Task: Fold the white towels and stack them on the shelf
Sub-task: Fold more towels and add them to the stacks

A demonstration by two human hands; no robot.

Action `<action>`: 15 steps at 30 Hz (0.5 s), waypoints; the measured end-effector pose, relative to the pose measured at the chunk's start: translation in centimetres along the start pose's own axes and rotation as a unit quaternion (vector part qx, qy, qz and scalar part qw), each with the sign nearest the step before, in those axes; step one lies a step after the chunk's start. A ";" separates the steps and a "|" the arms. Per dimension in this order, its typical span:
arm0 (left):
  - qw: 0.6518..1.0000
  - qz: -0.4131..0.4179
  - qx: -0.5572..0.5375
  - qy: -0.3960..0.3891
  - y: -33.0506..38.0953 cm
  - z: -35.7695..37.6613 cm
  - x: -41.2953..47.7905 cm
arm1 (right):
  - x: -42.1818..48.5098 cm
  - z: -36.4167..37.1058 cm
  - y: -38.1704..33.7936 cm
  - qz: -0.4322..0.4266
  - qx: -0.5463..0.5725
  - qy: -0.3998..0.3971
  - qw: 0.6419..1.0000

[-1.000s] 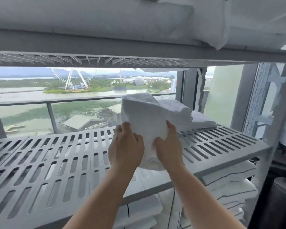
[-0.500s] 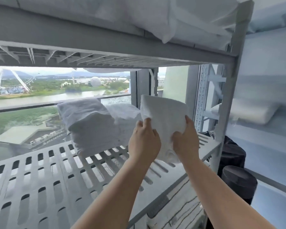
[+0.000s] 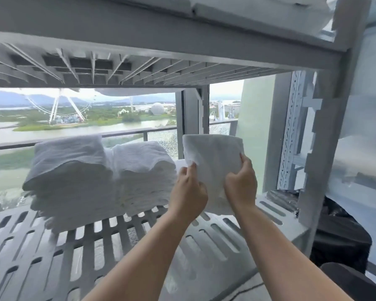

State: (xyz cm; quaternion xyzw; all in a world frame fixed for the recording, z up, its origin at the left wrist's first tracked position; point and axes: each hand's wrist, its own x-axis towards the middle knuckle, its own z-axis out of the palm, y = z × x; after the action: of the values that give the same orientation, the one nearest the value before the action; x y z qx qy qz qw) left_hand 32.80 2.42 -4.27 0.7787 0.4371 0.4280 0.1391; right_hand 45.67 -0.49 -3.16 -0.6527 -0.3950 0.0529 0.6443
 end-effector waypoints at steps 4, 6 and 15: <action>0.999 -0.008 -0.003 0.043 0.4 2.1 3.8 | 6.0 0.7 1.1 -0.008 0.026 -0.032 0.999; 0.997 -0.004 -0.006 0.077 0.6 2.2 5.5 | 8.4 1.6 0.9 -0.012 0.041 -0.054 0.998; 0.989 -0.045 0.098 0.100 -1.6 -0.2 13.0 | 14.7 6.5 -0.9 -0.063 0.027 -0.166 0.984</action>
State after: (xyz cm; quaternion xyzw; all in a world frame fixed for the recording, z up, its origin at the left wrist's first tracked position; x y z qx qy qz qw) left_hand 34.97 13.73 1.97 0.7212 0.5234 0.4522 0.0373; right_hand 51.53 13.16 3.03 -0.5913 -0.5349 0.1306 0.5892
